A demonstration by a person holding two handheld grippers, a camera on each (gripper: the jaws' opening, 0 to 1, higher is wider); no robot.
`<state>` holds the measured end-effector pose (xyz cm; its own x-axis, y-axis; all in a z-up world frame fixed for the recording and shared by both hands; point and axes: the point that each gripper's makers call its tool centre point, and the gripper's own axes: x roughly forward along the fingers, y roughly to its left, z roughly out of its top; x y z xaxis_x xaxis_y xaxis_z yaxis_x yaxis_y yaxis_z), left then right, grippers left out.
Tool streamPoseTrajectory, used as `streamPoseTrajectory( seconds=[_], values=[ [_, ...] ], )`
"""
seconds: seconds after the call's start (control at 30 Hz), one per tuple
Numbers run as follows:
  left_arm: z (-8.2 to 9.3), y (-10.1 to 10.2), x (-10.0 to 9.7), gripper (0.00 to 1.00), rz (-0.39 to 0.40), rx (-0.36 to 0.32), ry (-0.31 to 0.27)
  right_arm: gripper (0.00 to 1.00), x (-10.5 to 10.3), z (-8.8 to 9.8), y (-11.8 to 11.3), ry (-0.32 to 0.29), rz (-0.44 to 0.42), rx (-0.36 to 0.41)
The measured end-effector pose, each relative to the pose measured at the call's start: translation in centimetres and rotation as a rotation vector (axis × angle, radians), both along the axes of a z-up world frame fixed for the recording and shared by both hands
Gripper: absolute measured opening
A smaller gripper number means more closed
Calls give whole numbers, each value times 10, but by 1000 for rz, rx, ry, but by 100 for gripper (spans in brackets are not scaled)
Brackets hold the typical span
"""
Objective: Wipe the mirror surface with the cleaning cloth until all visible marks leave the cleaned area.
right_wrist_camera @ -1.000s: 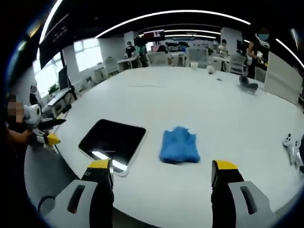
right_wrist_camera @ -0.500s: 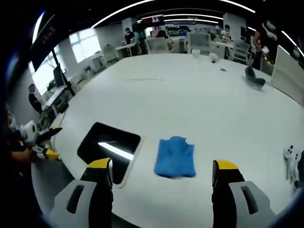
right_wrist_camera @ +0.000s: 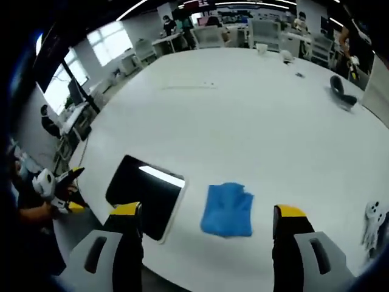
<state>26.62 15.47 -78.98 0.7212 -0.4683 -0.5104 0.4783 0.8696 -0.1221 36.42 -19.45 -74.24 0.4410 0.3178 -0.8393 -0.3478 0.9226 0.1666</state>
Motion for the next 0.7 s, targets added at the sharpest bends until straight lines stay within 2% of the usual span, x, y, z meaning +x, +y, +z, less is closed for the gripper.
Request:
streamPoseTrajectory(
  seconds=[0.07,0.1,0.23,0.33,0.47,0.63,0.7],
  values=[
    [-1,-5,-3,100,-26,11,4,85,6,3,-3,-1,8,-20],
    [-1,-6,-3,100,-34,14,-3,83,6,3,-4,24,10,-32],
    [0,-6,-3,100,-40,27,-7,81,14,6,-3,41,23,-42],
    [3,-2,0,100,-26,47,-34,78,19,8,-1,57,33,-46],
    [0,1,0,100,-23,57,-26,72,18,6,4,102,24,-29],
    [0,-2,-1,100,-40,58,-32,70,20,1,8,112,20,-36],
    [-1,1,0,100,-25,53,-22,68,19,-6,9,135,30,-44]
  ],
)
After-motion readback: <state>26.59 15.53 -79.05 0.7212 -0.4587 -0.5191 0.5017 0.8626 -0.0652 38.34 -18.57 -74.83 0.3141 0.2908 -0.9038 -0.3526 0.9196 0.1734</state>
